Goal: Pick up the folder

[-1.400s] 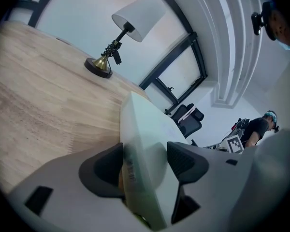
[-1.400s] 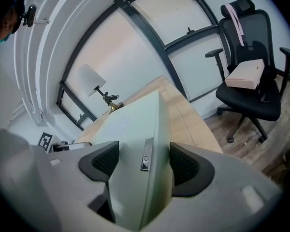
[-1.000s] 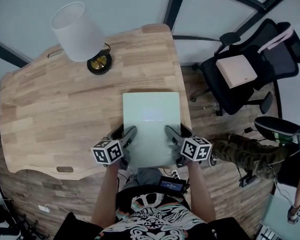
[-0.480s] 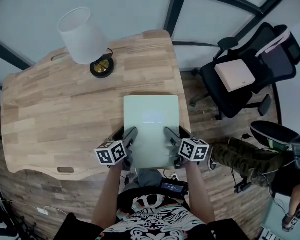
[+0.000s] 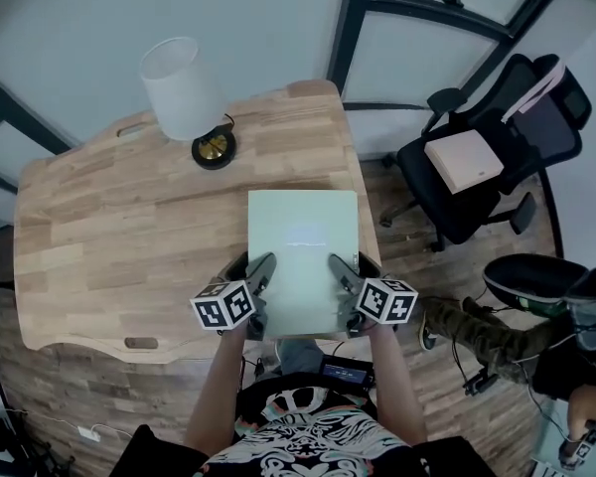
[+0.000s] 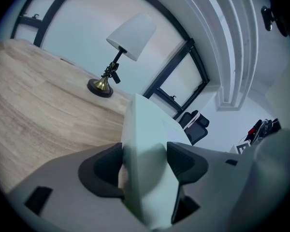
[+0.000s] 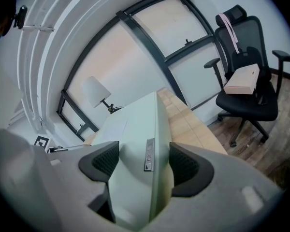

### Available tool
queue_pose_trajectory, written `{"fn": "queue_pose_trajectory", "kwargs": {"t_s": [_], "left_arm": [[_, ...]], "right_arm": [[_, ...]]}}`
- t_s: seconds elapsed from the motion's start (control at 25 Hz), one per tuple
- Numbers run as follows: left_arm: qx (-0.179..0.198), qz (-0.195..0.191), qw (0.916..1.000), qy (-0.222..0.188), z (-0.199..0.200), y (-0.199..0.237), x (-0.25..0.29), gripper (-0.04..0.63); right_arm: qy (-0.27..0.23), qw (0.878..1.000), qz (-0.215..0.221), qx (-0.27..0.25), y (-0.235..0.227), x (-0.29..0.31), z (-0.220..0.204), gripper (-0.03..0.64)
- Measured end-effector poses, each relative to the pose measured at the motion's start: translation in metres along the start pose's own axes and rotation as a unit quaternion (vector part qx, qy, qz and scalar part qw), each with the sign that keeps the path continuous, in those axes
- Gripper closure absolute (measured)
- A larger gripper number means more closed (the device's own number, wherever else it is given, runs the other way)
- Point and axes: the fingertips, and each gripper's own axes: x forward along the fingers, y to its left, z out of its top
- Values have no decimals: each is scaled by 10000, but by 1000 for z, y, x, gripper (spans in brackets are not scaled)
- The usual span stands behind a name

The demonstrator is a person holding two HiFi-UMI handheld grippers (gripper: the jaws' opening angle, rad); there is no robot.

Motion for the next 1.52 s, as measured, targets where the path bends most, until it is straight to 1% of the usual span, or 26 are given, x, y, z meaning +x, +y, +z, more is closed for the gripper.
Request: {"fn": "queue_pose_trajectory", "kwargs": {"t_s": [0.32, 0.52, 0.76, 0.92, 1.24, 1.52], "left_arm": [[188, -130, 9992, -329, 28, -25, -27, 316], [233, -218, 9976, -608, 44, -36, -51, 316], [325, -209, 9953, -886, 67, -59, -86, 316], [383, -303, 9933, -1050, 69, -76, -100, 316], [366, -381, 9933, -1030, 53, -91, -114, 316], [428, -418, 9938, -937, 43, -105, -114, 316]], "right_arm": [[-331, 9992, 187, -143, 29, -23, 24, 305], [-484, 9978, 338, -291, 53, -35, 37, 305], [-680, 9952, 571, -413, 85, -58, 55, 305], [-835, 9931, 642, -508, 96, -79, 62, 305], [-851, 9935, 536, -530, 96, -106, 51, 305], [-895, 9939, 499, -403, 86, -122, 46, 305]]}}
